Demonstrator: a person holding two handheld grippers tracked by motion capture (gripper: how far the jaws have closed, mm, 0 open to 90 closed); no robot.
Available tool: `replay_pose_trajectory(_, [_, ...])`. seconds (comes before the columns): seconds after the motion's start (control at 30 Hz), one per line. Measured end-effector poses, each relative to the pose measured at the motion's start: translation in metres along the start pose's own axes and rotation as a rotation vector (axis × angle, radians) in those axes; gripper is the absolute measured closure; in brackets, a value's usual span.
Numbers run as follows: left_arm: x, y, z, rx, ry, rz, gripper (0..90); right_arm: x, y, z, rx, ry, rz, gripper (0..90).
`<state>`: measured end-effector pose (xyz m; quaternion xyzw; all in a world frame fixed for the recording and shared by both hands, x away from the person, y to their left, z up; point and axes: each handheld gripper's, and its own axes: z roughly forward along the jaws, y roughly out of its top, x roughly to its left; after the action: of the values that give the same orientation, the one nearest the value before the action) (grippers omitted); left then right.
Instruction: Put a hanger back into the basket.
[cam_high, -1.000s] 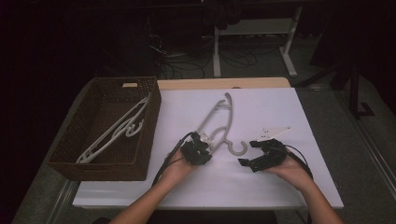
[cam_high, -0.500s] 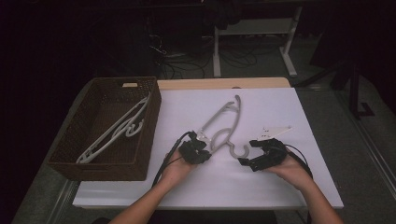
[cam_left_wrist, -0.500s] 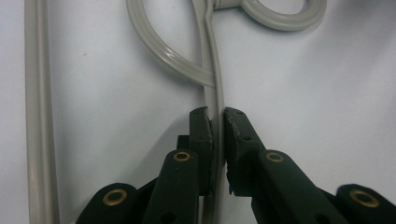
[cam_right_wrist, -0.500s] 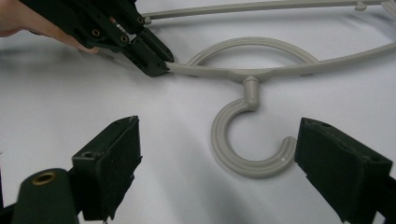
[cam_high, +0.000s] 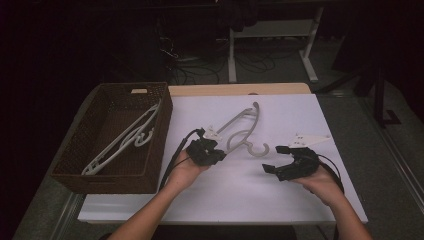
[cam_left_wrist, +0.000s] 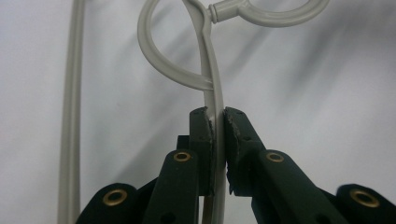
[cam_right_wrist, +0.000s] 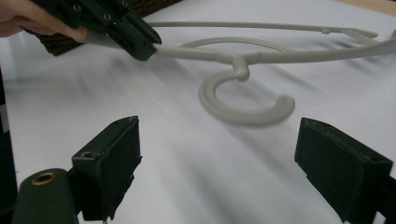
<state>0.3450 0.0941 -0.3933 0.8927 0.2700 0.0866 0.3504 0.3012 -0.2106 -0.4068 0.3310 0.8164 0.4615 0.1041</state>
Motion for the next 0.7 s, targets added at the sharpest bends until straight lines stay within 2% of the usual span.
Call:
replay_pose_trajectory(0.2, [0.006,0.017,-0.024,-0.038,-0.011,0.016,82.7,0.002,-0.007,-0.013,-0.027,-0.017,0.008,13.4])
replay_pose_trajectory(0.43, [0.016,0.035,-0.061,-0.080,0.000,0.034,82.9,-0.003,-0.012,-0.007,-0.005,-0.015,0.009,13.4])
replay_pose_trajectory(0.5, [0.020,0.038,-0.069,-0.093,-0.004,0.030,82.9,-0.004,-0.012,-0.006,0.001,-0.018,0.009,13.4])
replay_pose_trajectory(0.6, [0.027,0.041,-0.079,-0.102,0.023,0.035,82.9,-0.005,-0.013,-0.007,-0.002,-0.021,0.013,13.4])
replay_pose_trajectory(0.7, [0.036,0.041,-0.092,-0.122,0.025,0.019,82.9,-0.005,-0.013,-0.007,-0.002,-0.023,0.012,13.4])
